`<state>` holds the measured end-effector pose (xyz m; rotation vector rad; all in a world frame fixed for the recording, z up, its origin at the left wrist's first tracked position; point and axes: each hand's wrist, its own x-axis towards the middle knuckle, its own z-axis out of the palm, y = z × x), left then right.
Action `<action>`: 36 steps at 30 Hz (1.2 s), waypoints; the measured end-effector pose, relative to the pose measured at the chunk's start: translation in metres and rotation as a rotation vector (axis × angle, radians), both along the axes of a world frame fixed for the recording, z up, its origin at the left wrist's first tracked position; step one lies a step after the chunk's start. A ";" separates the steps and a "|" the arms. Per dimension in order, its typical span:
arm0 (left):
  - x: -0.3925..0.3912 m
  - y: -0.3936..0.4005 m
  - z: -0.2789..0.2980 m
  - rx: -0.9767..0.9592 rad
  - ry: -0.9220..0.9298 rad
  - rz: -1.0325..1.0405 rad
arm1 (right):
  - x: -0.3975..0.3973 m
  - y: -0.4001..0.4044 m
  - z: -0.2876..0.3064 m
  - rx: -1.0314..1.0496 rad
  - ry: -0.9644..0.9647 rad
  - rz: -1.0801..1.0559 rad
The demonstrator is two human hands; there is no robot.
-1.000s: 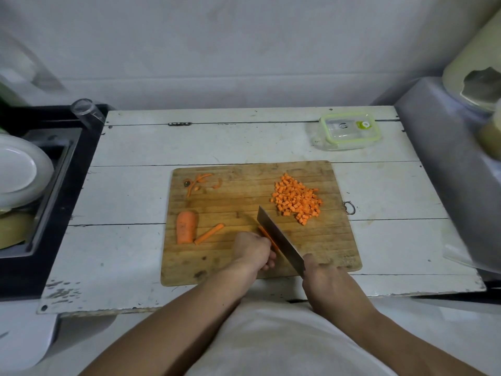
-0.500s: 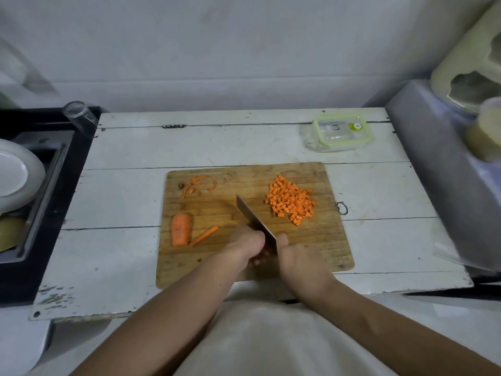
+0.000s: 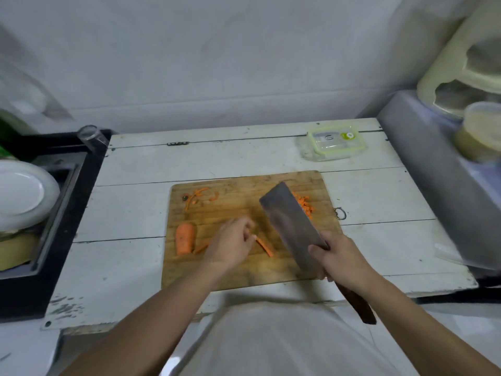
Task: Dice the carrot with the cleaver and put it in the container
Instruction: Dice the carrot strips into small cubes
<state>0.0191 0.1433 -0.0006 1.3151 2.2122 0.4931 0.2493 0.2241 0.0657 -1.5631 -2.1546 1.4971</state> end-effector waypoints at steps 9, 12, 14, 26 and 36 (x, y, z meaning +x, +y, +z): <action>0.035 0.016 0.035 0.068 -1.694 0.472 | 0.020 0.012 -0.001 -0.490 0.299 -0.146; 0.043 0.016 0.032 0.068 -1.475 0.421 | 0.022 0.012 -0.002 -0.477 0.292 -0.144; 0.042 0.019 0.026 0.073 -1.262 0.466 | 0.026 0.012 -0.002 -0.458 0.274 -0.166; -0.003 0.035 -0.004 -0.001 -0.099 -0.449 | 0.060 0.015 -0.007 -0.368 0.352 -0.431; -0.009 0.033 -0.005 0.018 0.309 -0.878 | 0.061 0.006 -0.017 -0.332 0.250 -0.372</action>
